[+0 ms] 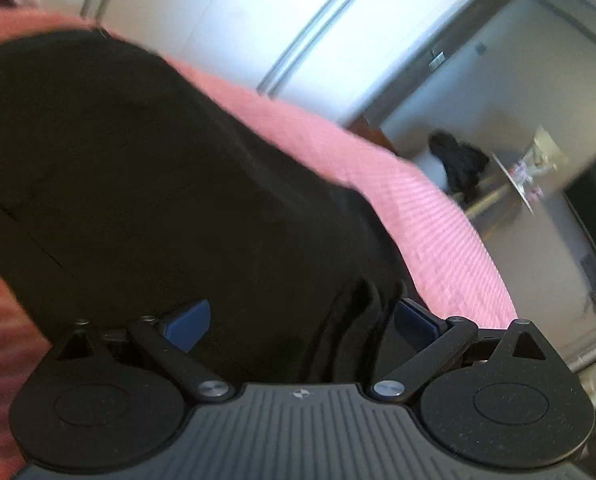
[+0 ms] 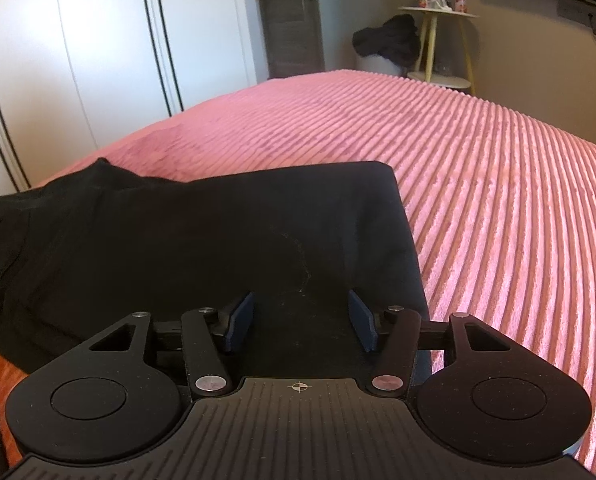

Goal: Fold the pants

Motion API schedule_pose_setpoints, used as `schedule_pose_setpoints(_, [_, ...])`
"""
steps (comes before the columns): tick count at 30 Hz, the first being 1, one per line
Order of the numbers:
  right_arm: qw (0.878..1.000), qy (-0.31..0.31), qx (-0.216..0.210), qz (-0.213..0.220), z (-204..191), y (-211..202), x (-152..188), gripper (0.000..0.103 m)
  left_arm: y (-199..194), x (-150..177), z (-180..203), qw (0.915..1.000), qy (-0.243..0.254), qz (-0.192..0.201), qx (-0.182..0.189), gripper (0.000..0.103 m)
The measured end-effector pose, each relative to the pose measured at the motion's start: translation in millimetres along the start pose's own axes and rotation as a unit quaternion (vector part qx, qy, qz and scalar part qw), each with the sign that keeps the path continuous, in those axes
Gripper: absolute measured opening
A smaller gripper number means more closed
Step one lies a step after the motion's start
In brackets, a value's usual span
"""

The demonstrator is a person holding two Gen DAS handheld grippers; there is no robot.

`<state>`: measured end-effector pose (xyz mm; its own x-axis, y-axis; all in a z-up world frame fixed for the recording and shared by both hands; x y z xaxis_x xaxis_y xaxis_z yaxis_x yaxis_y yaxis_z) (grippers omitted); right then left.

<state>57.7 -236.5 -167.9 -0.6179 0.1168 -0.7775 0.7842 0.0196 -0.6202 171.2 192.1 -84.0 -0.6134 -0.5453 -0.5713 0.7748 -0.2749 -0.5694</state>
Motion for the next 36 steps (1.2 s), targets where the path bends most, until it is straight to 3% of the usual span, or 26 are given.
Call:
schedule_pose_setpoints(5, [1.000, 0.012, -0.005, 0.000, 2.1, -1.2, -1.1, 0.058, -34.4, -32.0, -79.4, 0.9899, -0.110, 0.063, -0.063, 0.099])
schedule_pose_setpoints(10, [1.000, 0.024, -0.012, 0.001, 3.7, 0.7, -2.2, 0.061, -68.5, -50.3, -152.6, 0.9814, -0.158, 0.091, -0.059, 0.099])
schedule_pose_setpoints(14, [0.999, 0.034, -0.016, 0.003, 5.2, 1.4, -3.2, 0.061, -61.2, -60.9, -183.6, 0.9677, -0.226, 0.110, 0.016, 0.099])
schedule_pose_setpoints(16, [0.999, 0.031, -0.015, 0.002, 4.8, 1.6, -3.2, 0.061, -54.4, -71.4, -190.0, 0.9666, -0.220, 0.128, 0.029, 0.099])
schedule_pose_setpoints(20, [1.000, 0.013, -0.007, 0.002, 1.3, 3.2, -2.4, 0.064, -27.8, -95.5, -192.9, 0.9757, -0.178, 0.124, 0.027, 0.099])
schedule_pose_setpoints(24, [1.000, 0.002, 0.000, 0.003, -3.7, 4.9, -2.1, 0.066, -18.0, -107.8, -196.2, 0.9753, -0.176, 0.131, 0.027, 0.094])
schedule_pose_setpoints(25, [1.000, 0.003, 0.001, 0.003, -3.8, 5.1, -2.5, 0.066, -17.9, -109.8, -195.8, 0.9763, -0.171, 0.131, 0.022, 0.079])
schedule_pose_setpoints(26, [1.000, 0.006, 0.001, 0.003, -3.9, 5.1, -2.9, 0.066, -18.5, -110.6, -196.9, 0.9782, -0.162, 0.129, 0.014, 0.052])
schedule_pose_setpoints(28, [1.000, 0.015, -0.003, 0.004, -3.4, 4.9, -3.1, 0.065, -25.9, -113.2, -197.1, 0.9796, -0.147, 0.135, 0.018, 0.038])
schedule_pose_setpoints(31, [1.000, 0.021, -0.005, 0.009, -1.3, 5.4, -3.5, 0.063, -37.3, -119.6, -181.4, 0.9833, -0.093, 0.155, 0.020, 0.037])
schedule_pose_setpoints(33, [1.000, 0.026, -0.011, 0.012, -1.7, 6.1, -4.2, 0.063, -30.9, -126.3, -177.9, 0.9857, -0.082, 0.146, 0.014, 0.052])
schedule_pose_setpoints(34, [0.999, 0.028, -0.014, 0.013, -2.0, 6.4, -4.6, 0.064, -20.1, -129.7, -182.1, 0.9870, -0.092, 0.132, 0.010, 0.065])
schedule_pose_setpoints(36, [0.999, 0.030, -0.017, 0.014, -2.1, 5.6, -4.7, 0.064, -7.5, -131.1, -190.8, 0.9867, -0.116, 0.114, -0.003, 0.065])
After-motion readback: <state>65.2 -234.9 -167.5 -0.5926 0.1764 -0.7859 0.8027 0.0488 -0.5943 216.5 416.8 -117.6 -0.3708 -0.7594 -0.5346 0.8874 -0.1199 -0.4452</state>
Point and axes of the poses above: each gripper's, at about its wrist camera, not at the fingertips, and y roughly the way its jaws point, z to its right, x to its underside, the point moved 9 cm from there along y, roughly the way its jaws point, and after that the axes turned 1 degree about -y, right-handed, at the moved point
